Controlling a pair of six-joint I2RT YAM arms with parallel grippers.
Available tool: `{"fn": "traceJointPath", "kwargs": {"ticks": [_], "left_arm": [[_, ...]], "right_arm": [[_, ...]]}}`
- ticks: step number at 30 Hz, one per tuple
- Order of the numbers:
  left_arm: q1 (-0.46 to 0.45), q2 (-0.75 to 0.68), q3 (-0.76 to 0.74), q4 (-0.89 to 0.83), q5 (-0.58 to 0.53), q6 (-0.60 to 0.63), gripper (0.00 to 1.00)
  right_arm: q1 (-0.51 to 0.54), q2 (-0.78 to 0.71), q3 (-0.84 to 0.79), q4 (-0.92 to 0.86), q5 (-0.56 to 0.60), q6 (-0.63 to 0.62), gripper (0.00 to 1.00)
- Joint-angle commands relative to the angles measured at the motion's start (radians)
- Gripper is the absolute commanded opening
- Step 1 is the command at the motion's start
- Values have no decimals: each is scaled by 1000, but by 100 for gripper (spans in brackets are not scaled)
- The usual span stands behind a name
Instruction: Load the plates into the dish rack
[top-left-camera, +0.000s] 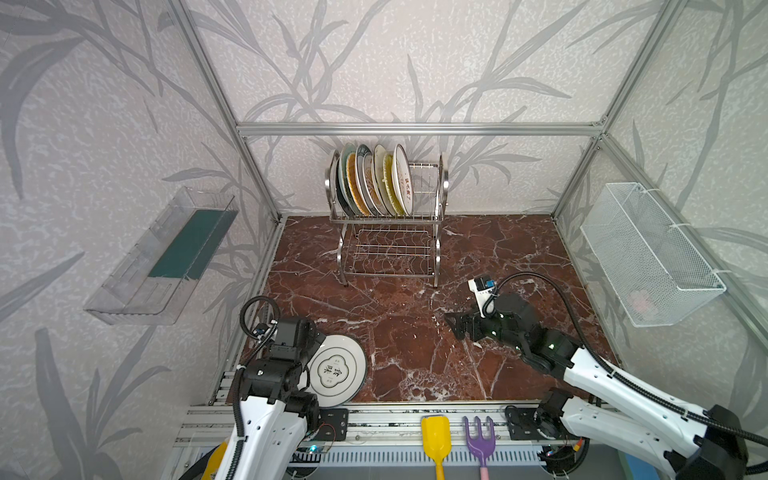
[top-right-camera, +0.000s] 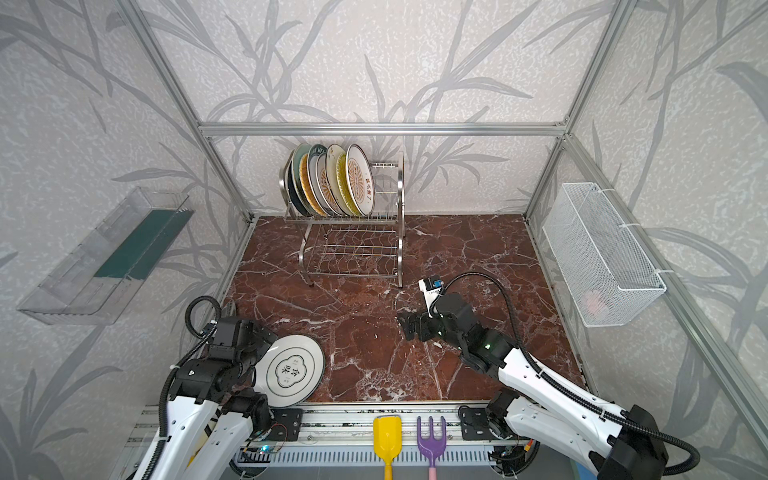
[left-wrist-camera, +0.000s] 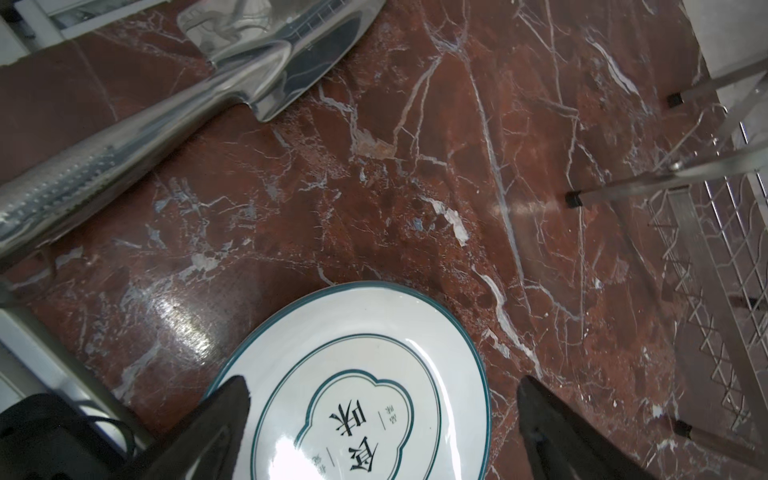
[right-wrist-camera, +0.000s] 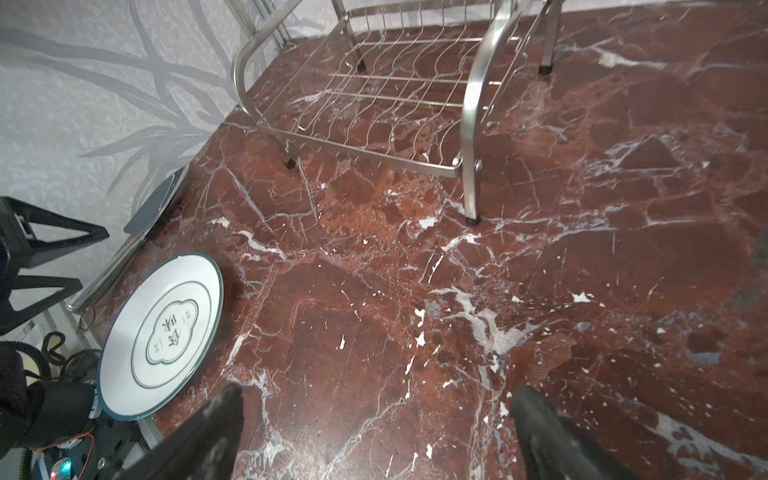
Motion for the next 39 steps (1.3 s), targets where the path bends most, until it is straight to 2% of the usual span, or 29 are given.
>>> {"fn": "traceJointPath", "kwargs": {"ticks": [1, 6, 10, 18, 23, 30, 32, 35, 39], "left_arm": [[84, 13, -55, 14, 56, -59, 99], [182, 6, -111, 61, 131, -66, 99], [210, 39, -121, 56, 111, -92, 99], [229, 77, -163, 107, 171, -102, 99], [230, 106, -155, 87, 161, -111, 99], [230, 98, -193, 157, 250, -95, 99], [229, 79, -172, 142, 234, -77, 99], [228, 47, -116, 54, 128, -65, 99], [230, -4, -85, 1, 43, -97, 99]], "right_arm": [[7, 14, -32, 101, -45, -5, 99], [7, 42, -78, 146, -72, -10, 99], [7, 62, -100, 182, -92, -4, 99], [7, 88, -115, 212, -108, 12, 99], [7, 95, -120, 224, -106, 17, 99], [7, 109, -126, 235, -106, 24, 99], [7, 116, -127, 239, -107, 28, 99], [6, 127, -127, 248, -117, 31, 99], [7, 129, -130, 253, -118, 35, 99]]}}
